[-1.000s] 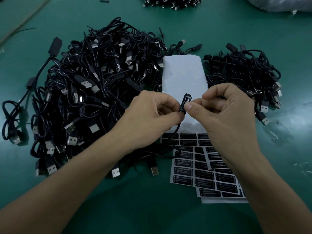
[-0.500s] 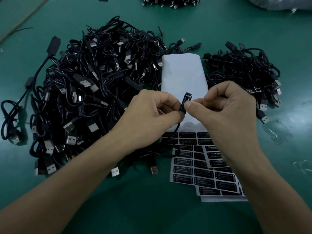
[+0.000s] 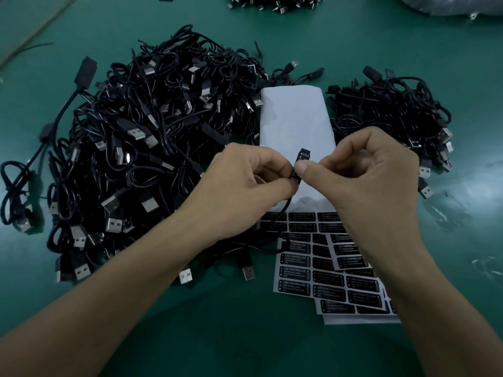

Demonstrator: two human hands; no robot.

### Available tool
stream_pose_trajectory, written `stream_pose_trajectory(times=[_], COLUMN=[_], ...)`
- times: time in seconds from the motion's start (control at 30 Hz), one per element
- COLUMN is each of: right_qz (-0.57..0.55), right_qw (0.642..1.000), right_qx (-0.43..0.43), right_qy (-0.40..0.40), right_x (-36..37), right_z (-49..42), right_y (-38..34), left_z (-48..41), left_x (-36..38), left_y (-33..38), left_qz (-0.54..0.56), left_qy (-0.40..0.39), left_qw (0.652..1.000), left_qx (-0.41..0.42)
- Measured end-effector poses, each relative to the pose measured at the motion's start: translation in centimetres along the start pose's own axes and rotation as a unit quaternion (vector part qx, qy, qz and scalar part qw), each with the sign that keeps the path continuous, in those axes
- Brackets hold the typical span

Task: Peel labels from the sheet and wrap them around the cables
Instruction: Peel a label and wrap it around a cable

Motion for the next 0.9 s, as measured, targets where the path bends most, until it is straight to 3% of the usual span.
stream_pose_trajectory(times=[0.47,0.77,0.9], right_qz=[-0.094,-0.064,-0.036], right_qw=[0.993,0.995,0.991], right_qx=[0.016,-0.009,0.010], right_qy=[-0.063,-0.072,-0.130], right_x=[1.0,0.9,2.5], right_z=[-0.6,-0.3,0.2], right_y=[0.6,0.0,-0.3], left_z=[0.0,0.1,0.4], left_x=[0.3,0.6,-0.4], left_y=[-0.1,1.3,2.2], left_qz=[-0.005,-0.045,-0.052], left_qy=[-0.021,-0.048,0.014], left_qw=[1.000,0.997,0.996], left_qx=[0.005,0.031,0.064])
Point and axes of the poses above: each hand's wrist, its own z-axis away from the middle knuckle, its own x-axis out of the palm, y = z × x, the point moved 6 cm from there along -z, towards the middle knuckle, and after that the axes turned 15 degrees about -y, right-handed, at the moved point
